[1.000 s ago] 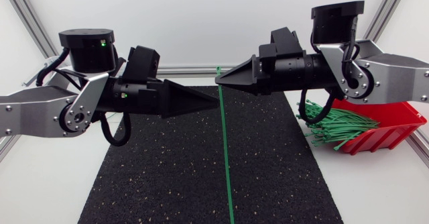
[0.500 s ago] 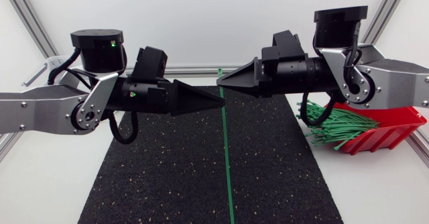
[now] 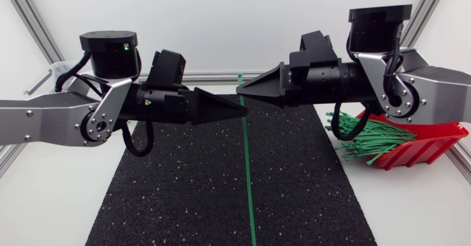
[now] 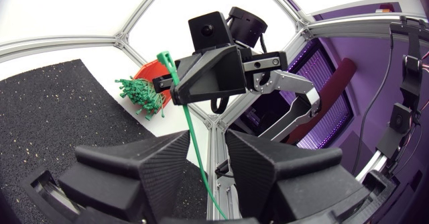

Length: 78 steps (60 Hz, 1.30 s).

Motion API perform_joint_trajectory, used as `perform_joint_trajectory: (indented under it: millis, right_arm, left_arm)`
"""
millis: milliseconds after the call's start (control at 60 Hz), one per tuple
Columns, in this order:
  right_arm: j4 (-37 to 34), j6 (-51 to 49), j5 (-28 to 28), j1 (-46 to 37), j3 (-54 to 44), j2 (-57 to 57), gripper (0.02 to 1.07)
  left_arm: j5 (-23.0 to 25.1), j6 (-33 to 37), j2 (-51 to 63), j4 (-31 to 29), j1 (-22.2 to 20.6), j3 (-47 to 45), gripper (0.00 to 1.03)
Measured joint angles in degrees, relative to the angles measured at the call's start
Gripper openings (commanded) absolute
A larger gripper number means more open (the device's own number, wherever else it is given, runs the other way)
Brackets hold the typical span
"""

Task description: Take a green cable tie from the red box, thread the tail through the head to close it, then place it in the transparent bin on the left.

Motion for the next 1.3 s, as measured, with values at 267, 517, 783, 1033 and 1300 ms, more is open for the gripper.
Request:
perform_joint_trajectory:
  millis: [267, 517, 783, 1033, 1300]
  right_arm:
    - [0.81, -0.02, 0.37, 0.09, -0.26, -0.68, 0.07]
    - [0.98, -0.04, 0.42, 0.09, -0.61, -1.4, 0.08]
    - [0.83, -0.17, -0.17, 0.02, -0.74, -1.75, 0.51]
    - [-3.67, -4.87, -2.89, -1.53, -0.85, -1.75, 0.58]
    - [-8.07, -11.04, -6.14, -0.81, -0.85, -1.62, 0.58]
  left_arm:
    - [-0.04, 0.0, 0.63, 0.42, -0.17, 0.0, 0.04]
    - [-0.07, 0.0, 0.63, 0.85, -0.17, 0.0, 0.04]
    - [-0.28, 0.02, 0.63, 1.46, -0.17, 0.0, 0.04]
    - [-0.5, 0.0, 0.59, 1.49, 0.35, 0.0, 0.04]
    - [-0.5, -0.92, 0.11, 1.49, 3.02, 0.0, 0.04]
